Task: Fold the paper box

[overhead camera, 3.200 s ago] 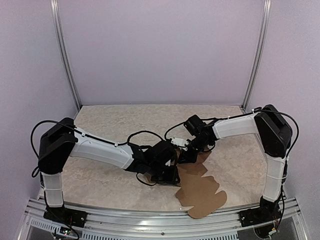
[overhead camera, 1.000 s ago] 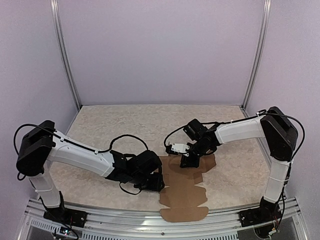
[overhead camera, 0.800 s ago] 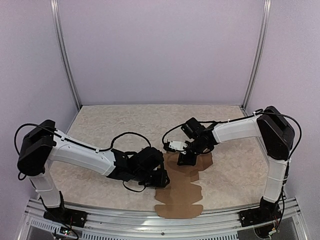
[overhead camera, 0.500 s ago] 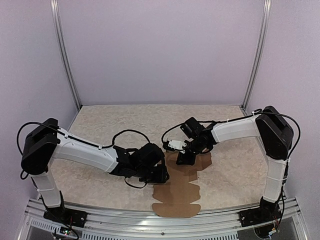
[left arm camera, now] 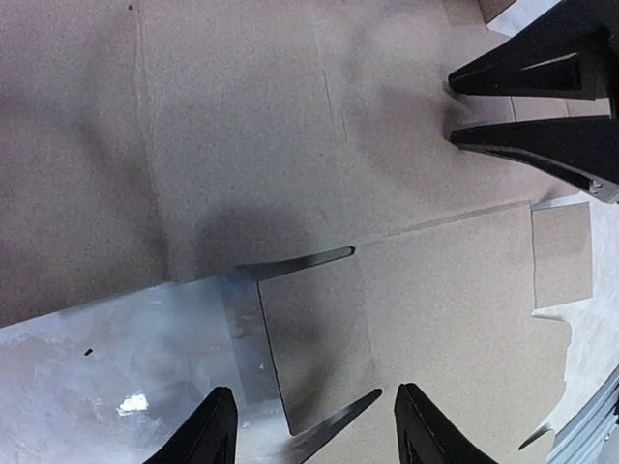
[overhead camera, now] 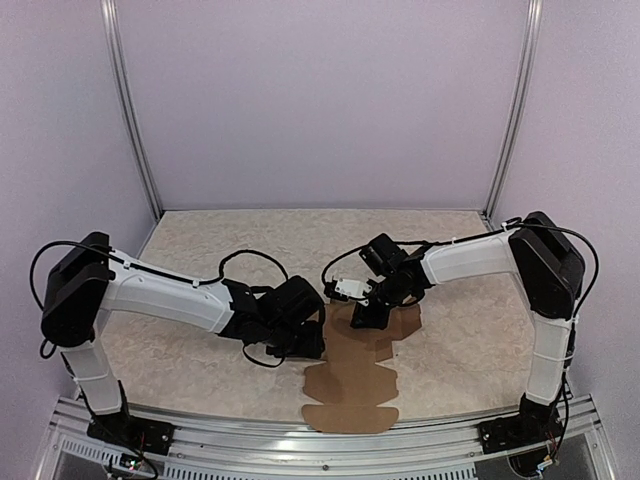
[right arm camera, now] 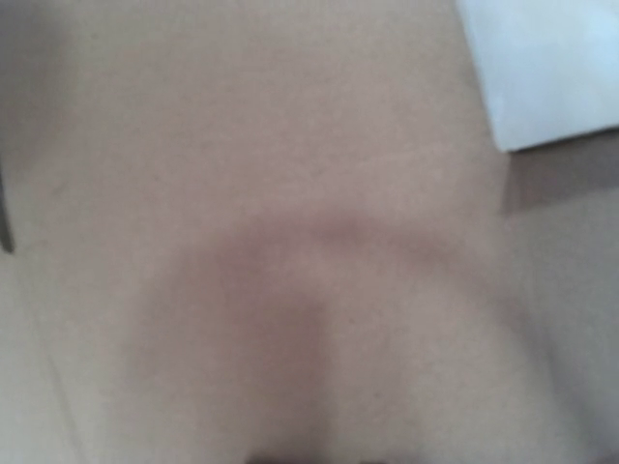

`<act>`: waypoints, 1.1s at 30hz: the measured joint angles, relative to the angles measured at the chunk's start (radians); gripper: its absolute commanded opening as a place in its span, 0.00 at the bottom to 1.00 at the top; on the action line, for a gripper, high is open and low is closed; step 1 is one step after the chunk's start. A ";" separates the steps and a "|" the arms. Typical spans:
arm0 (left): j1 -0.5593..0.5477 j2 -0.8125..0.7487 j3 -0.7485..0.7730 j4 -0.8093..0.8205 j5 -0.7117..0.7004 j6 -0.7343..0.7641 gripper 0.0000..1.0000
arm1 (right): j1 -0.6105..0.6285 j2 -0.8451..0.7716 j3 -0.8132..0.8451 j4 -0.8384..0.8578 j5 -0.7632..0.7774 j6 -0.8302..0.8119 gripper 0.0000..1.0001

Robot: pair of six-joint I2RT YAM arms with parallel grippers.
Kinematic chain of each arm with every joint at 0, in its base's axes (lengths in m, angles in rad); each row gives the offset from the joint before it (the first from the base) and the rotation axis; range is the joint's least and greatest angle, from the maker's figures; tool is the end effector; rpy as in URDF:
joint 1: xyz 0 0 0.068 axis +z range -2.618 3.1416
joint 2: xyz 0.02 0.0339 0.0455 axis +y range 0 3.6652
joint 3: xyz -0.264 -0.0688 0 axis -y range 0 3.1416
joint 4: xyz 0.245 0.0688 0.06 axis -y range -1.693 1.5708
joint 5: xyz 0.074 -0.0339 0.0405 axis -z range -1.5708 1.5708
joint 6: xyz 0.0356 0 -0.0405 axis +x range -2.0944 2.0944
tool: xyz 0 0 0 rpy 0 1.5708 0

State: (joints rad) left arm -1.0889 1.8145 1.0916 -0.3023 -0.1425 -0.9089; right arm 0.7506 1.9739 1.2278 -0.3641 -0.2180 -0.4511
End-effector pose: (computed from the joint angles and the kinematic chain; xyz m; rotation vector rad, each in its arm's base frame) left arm 0.1731 -0.3200 0.1592 0.1876 2.6747 -0.5271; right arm 0.2818 0.2734 0.1367 -1.5795 2.1823 0.3856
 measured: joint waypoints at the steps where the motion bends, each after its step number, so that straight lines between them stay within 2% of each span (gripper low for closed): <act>1: 0.002 0.006 0.000 0.000 0.004 0.005 0.55 | 0.000 0.000 0.000 0.000 0.000 0.000 0.25; 14: 0.004 0.067 0.085 0.006 0.052 0.076 0.49 | 0.000 0.013 0.013 0.000 -0.010 0.000 0.24; 27: 0.013 0.120 0.182 0.008 0.069 0.121 0.38 | -0.011 0.025 0.025 -0.001 -0.028 0.027 0.24; 33: 0.020 0.151 0.209 0.026 0.072 0.125 0.38 | -0.023 0.027 0.028 -0.001 -0.032 0.044 0.24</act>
State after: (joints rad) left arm -1.0687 1.9659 1.3006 -0.2760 -0.0708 -0.7841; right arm 0.7280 2.0014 1.2556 -0.3653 -0.2504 -0.4072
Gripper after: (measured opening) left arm 0.379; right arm 0.244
